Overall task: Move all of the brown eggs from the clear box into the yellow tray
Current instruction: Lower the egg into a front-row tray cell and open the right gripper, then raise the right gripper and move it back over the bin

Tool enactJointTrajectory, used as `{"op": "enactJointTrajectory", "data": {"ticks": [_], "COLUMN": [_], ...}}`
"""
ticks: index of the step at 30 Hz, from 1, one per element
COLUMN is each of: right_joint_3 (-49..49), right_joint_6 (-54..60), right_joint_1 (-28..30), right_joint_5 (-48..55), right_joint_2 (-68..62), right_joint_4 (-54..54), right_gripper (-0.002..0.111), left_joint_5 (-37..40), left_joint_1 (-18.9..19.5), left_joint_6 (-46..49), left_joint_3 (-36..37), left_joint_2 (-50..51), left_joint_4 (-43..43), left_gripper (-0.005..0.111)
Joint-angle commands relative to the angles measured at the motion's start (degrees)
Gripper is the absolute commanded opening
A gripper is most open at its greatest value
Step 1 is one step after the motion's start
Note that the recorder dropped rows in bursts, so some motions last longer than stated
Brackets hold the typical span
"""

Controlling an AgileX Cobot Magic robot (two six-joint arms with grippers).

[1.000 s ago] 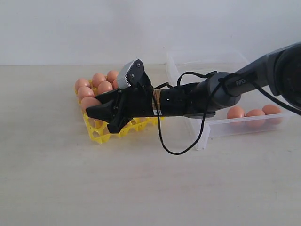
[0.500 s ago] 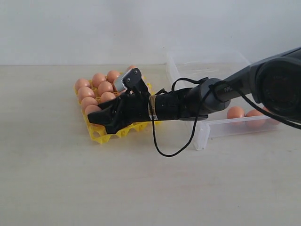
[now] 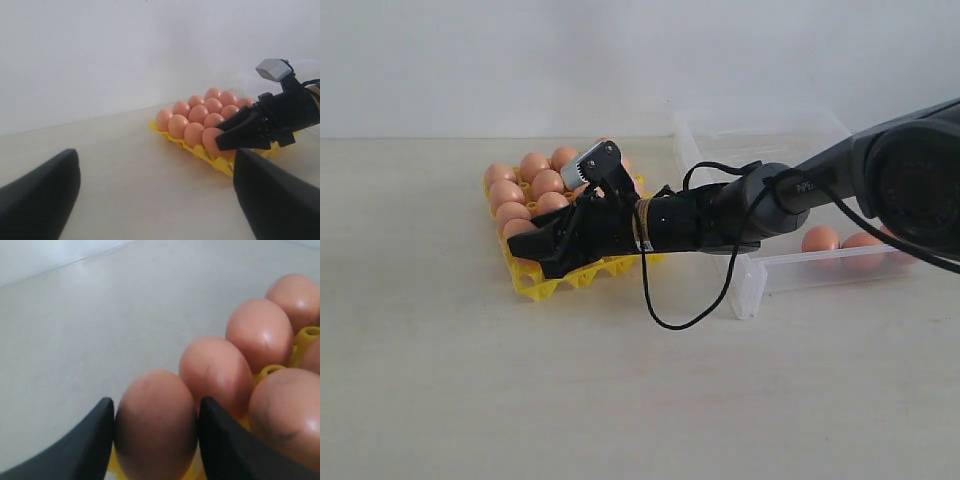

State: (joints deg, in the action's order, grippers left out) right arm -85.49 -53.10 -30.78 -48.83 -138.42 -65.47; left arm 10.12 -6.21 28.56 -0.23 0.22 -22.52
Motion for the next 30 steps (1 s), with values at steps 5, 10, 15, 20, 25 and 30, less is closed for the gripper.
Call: {"op": "enactJointTrajectory", "data": {"ticks": [5,10,15,20,25,30], "right_joint_3": [0.2,0.2,0.2,0.2,0.2,4.7], "right_joint_6": [1.2,3.5,4.5,2.9,-14.7,-41.7], "right_joint_1": [0.3,0.3,0.6,0.6,0.4,3.8], "right_joint_5": [5.7,5.4,6.0,12.6,31.2,50.9], "right_joint_2": [-0.1,0.5,4.7,11.8,20.3,29.5], "right_joint_4": [0.7,2.8,2.0,-1.4,-18.7,-34.5], "right_gripper": [0.057,0.059,0.059,0.059,0.059,0.055], "left_joint_5": [0.0,0.0,0.0,0.0,0.0,0.0], "left_joint_1": [-0.4,-0.4,-0.4,-0.4,-0.4,-0.4], "left_joint_6": [-0.5,-0.5,-0.5,-0.5,-0.5,-0.5], "left_joint_3": [0.2,0.2,0.2,0.2,0.2,0.2], "left_joint_2": [-0.2,-0.2,-0.2,-0.2,-0.2,-0.2], "left_joint_4": [-0.4,-0.4,-0.4,-0.4,-0.4,-0.4], "left_gripper": [0.078,0.078,0.078,0.078,0.078,0.078]}}
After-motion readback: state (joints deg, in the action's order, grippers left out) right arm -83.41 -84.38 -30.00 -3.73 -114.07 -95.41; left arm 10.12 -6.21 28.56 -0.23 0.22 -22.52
